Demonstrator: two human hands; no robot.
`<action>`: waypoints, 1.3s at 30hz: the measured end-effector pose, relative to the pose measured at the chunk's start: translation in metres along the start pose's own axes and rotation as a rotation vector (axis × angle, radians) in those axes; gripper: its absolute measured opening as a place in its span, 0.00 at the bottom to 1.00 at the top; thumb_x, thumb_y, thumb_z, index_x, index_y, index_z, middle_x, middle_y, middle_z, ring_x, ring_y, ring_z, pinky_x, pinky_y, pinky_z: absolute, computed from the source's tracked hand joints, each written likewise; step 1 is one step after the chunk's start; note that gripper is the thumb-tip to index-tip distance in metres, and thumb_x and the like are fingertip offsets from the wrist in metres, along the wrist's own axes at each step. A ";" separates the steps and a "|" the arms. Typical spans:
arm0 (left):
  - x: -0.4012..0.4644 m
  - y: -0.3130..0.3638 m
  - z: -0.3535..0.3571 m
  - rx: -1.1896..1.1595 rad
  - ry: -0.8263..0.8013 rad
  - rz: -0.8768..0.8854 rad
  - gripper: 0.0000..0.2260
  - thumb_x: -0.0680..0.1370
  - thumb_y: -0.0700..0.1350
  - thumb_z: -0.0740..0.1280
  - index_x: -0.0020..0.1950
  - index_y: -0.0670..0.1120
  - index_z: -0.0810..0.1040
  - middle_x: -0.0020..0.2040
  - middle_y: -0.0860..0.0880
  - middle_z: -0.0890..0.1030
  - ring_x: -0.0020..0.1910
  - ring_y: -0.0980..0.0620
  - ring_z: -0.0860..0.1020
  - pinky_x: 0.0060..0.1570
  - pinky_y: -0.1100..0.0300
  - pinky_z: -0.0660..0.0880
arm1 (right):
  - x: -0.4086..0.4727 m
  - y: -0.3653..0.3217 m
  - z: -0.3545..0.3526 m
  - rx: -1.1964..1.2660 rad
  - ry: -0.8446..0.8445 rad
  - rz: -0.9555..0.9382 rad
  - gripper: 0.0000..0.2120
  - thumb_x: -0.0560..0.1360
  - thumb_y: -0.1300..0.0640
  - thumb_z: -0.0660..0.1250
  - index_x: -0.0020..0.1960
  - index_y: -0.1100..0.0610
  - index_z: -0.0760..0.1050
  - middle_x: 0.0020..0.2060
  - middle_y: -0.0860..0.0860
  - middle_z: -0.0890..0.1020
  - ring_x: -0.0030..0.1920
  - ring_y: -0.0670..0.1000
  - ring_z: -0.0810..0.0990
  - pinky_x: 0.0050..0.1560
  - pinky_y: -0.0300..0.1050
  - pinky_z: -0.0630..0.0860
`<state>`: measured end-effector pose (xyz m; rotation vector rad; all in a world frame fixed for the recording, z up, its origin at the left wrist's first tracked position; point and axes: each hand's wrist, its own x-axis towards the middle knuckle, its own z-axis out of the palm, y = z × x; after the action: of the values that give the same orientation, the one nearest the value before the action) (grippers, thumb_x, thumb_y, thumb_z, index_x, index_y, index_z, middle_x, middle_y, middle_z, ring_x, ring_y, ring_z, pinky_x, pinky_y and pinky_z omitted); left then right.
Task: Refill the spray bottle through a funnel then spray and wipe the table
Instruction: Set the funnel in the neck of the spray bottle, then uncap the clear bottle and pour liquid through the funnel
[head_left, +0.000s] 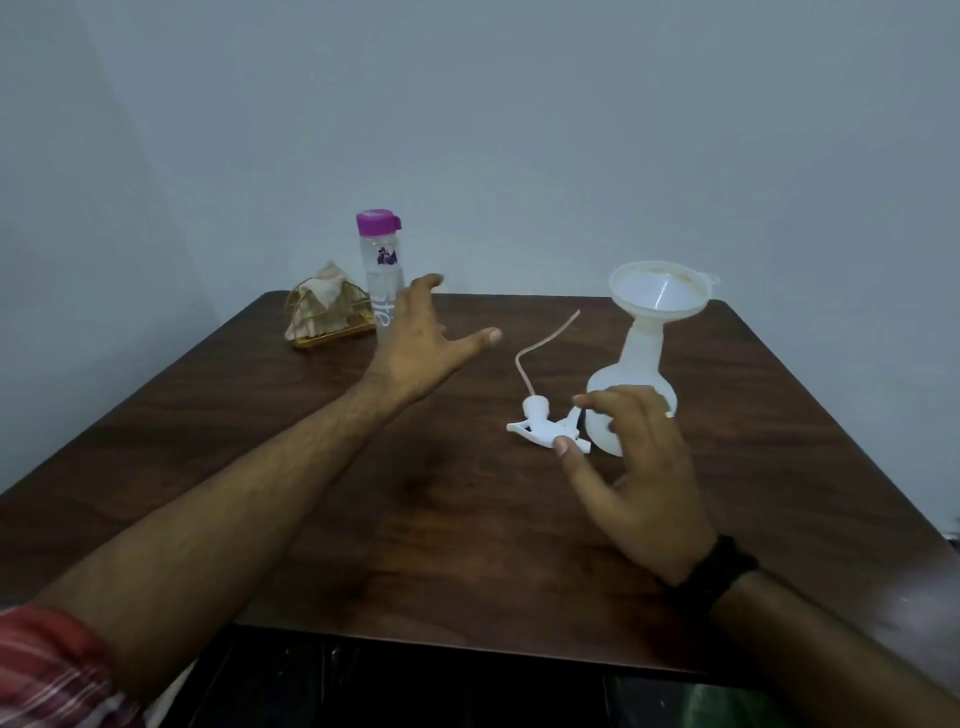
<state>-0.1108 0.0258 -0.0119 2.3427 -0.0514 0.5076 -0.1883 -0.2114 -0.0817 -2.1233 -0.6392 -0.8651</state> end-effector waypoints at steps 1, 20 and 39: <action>0.007 -0.009 -0.004 0.047 0.043 -0.031 0.45 0.70 0.65 0.74 0.79 0.48 0.58 0.77 0.45 0.63 0.66 0.47 0.76 0.60 0.54 0.75 | 0.004 -0.009 0.008 0.021 -0.018 -0.006 0.14 0.75 0.49 0.69 0.59 0.52 0.76 0.55 0.44 0.77 0.55 0.47 0.75 0.52 0.53 0.77; 0.097 -0.070 -0.027 0.003 0.131 -0.322 0.23 0.75 0.56 0.72 0.63 0.46 0.70 0.49 0.44 0.84 0.40 0.45 0.85 0.38 0.50 0.83 | 0.033 -0.028 0.050 -0.031 -0.208 0.007 0.16 0.77 0.43 0.66 0.63 0.42 0.70 0.58 0.40 0.77 0.58 0.42 0.74 0.55 0.41 0.74; -0.008 0.019 -0.041 0.124 -0.310 0.005 0.25 0.74 0.59 0.73 0.66 0.50 0.74 0.53 0.51 0.82 0.43 0.52 0.85 0.38 0.51 0.84 | 0.109 -0.035 0.081 0.342 -0.311 0.396 0.43 0.62 0.50 0.81 0.72 0.48 0.65 0.65 0.50 0.76 0.65 0.54 0.76 0.64 0.59 0.77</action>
<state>-0.1357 0.0384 0.0249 2.5244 -0.1746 0.1487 -0.1105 -0.1087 -0.0247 -1.9838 -0.4552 -0.1937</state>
